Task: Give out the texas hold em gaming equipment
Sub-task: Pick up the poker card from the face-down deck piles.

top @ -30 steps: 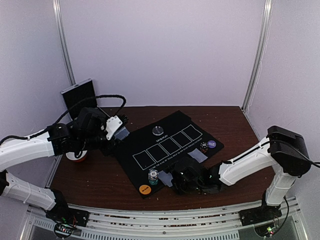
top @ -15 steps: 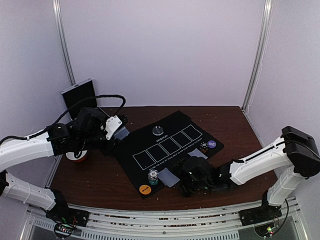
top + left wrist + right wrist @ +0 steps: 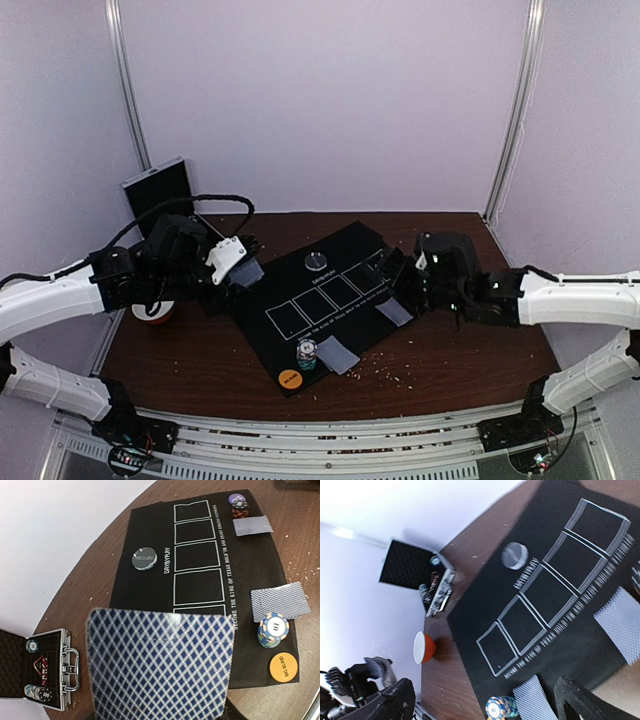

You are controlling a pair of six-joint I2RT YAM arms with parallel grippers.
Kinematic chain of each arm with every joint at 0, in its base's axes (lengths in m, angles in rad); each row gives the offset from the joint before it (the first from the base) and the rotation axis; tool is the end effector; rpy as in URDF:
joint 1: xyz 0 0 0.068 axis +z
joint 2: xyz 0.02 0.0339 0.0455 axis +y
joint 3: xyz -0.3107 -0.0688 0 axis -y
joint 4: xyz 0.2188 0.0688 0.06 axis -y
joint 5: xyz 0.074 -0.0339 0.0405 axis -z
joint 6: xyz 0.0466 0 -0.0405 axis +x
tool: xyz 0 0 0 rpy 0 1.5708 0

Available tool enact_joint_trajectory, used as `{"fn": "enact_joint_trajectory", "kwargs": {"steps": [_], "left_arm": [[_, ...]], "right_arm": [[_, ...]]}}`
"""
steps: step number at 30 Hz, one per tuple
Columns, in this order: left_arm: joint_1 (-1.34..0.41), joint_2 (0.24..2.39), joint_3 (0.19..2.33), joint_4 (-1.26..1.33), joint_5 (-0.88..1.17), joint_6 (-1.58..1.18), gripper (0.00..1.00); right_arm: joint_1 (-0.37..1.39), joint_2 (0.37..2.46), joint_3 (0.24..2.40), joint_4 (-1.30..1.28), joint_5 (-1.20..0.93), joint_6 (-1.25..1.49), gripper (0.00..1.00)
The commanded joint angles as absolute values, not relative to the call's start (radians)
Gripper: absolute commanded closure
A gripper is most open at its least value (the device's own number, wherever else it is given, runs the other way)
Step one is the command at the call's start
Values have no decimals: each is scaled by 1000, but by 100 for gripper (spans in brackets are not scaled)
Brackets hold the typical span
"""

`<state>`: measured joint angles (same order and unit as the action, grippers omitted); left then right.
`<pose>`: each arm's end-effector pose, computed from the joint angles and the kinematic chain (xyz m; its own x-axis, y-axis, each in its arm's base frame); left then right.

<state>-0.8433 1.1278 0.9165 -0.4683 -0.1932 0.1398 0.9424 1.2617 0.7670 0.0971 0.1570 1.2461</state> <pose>0.1440 -0.1482 0.3317 -0.3256 0.5713 -0.7534 0.6857 0.6913 0.2279 0.1571 0.2038 0.3119 -0.7496 0.5609 -0.3515 -0.0121 0.5193 0.8545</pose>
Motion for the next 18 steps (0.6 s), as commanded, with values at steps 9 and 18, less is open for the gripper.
{"fn": "enact_joint_trajectory", "kwargs": {"steps": [9,18], "left_arm": [[-838,1098,994,-514,58,247,51],[-838,1152,1023,-538,42,244,52]], "right_arm": [[812,1748,1503,-95,-690,429,6],[872,1860,1501,166,-875,523,4]]}}
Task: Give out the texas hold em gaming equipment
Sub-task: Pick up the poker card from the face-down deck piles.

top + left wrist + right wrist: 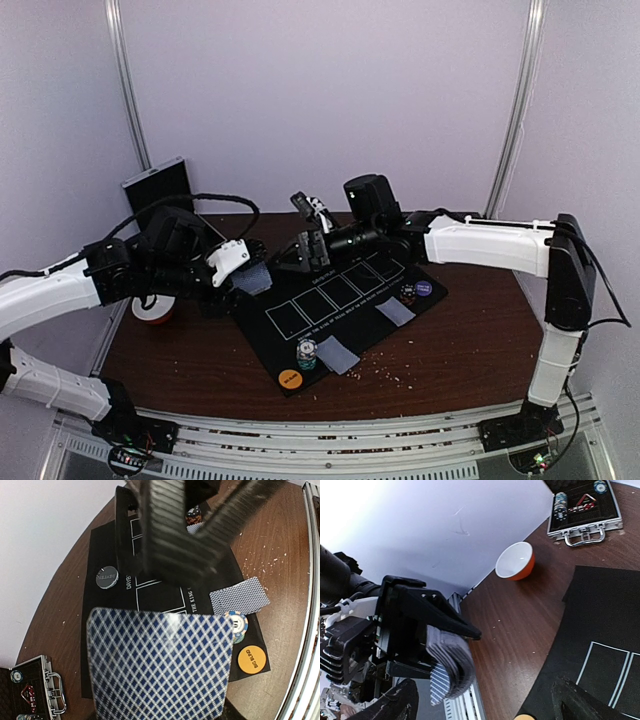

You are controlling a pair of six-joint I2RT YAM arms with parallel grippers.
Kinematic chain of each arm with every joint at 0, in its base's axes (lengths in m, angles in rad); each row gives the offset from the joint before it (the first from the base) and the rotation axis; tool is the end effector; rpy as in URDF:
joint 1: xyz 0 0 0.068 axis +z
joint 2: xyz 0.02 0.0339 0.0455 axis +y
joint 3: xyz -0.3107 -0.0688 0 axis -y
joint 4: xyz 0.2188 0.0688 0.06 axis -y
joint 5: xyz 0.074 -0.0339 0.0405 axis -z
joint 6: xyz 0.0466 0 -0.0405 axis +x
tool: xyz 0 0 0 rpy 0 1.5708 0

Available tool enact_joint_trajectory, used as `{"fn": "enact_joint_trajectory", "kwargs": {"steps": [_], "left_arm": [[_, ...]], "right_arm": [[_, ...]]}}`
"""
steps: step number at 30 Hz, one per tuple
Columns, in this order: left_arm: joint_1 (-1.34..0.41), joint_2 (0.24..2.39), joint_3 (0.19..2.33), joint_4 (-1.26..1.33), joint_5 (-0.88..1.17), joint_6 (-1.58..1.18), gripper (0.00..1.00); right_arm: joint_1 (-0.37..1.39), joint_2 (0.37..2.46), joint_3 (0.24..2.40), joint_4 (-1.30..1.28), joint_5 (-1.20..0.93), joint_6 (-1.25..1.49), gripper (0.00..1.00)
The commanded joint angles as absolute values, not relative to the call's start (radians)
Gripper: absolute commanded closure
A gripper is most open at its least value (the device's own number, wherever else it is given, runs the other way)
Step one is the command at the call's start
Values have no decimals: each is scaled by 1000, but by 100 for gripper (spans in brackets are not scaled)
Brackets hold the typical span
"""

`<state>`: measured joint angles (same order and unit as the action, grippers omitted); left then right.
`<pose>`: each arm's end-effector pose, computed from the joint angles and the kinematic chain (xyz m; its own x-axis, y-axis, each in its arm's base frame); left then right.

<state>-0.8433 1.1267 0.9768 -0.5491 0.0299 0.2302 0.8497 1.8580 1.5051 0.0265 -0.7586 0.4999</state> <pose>0.1347 -0.1534 0.3431 -0.2428 0.6157 -0.7497 0.8393 0.5209 0.1559 0.2639 0.3488 0.3576 -0.6533 -0.2163 -0.7256 -0.7545 0.1065 0.6476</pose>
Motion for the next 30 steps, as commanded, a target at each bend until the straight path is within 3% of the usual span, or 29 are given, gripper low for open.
{"fn": "enact_joint_trajectory", "kwargs": {"steps": [1,6,17,30], "left_arm": [[-838,1158,1025,-538,39,244,52],[-838,1174,1035,-530,41,235,52],[-839,1173,1035,-510,54,234,54],[-838,1172,1024,-511,0,244,56]], "right_arm": [[874,1867,1496,174,-867,534,1],[877,1922,1522,116,-786,528,1],[889,2024,1703,-104,-712,427,18],[890,1933,1685,-210,-667,364,56]]}}
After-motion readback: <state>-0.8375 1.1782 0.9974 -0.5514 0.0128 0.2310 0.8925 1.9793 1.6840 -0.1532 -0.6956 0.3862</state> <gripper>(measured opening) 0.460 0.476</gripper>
